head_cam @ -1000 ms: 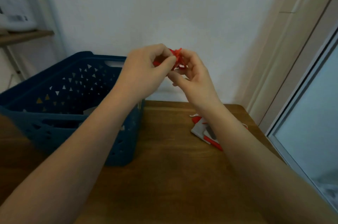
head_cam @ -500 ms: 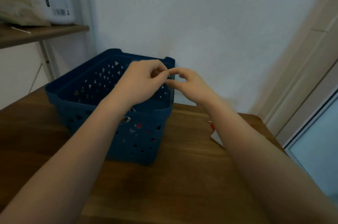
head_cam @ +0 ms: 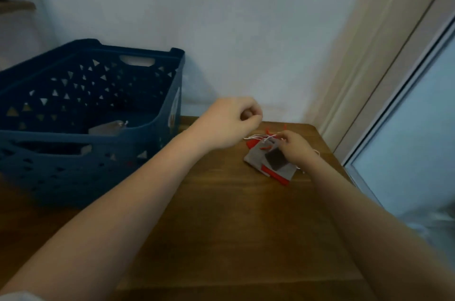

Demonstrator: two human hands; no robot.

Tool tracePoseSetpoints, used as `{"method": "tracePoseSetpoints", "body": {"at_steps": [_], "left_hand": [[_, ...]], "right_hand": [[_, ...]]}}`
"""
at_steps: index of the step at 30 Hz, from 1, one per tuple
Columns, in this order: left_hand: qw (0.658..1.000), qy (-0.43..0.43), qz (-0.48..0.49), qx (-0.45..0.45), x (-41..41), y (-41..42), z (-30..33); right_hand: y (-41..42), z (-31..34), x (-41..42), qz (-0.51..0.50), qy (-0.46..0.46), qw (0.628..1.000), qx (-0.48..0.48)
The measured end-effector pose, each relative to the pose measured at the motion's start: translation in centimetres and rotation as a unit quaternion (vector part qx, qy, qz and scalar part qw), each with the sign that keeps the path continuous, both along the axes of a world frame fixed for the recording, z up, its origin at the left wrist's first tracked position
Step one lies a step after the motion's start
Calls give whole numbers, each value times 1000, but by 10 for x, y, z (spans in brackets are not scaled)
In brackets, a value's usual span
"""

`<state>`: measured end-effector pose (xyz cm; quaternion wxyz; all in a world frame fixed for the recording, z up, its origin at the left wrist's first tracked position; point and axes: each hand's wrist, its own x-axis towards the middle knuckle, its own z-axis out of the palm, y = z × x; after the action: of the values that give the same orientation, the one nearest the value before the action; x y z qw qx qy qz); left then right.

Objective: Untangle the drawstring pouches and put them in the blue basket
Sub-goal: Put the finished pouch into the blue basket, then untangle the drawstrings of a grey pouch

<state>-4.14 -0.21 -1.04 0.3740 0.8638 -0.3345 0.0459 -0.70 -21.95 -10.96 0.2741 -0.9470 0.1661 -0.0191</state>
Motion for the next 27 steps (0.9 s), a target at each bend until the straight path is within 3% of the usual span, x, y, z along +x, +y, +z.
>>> {"method": "tracePoseSetpoints", "body": {"at_steps": [3, 6, 16, 22, 27], "left_hand": [[999, 13, 5, 35, 11, -15, -19], [998, 38, 22, 48, 19, -23, -35], [994, 64, 16, 90, 40, -36, -67], [986, 104, 0, 128, 54, -67, -104], [988, 99, 52, 111, 61, -107, -133]], "right_hand": [[-15, -21, -3, -23, 46, 995, -81], [-22, -31, -6, -55, -7, 995, -84], [-23, -37, -13, -1, -103, 942, -320], [-17, -37, -21, 37, -111, 969, -218], [-17, -43, -25, 18, -104, 993, -53]]}}
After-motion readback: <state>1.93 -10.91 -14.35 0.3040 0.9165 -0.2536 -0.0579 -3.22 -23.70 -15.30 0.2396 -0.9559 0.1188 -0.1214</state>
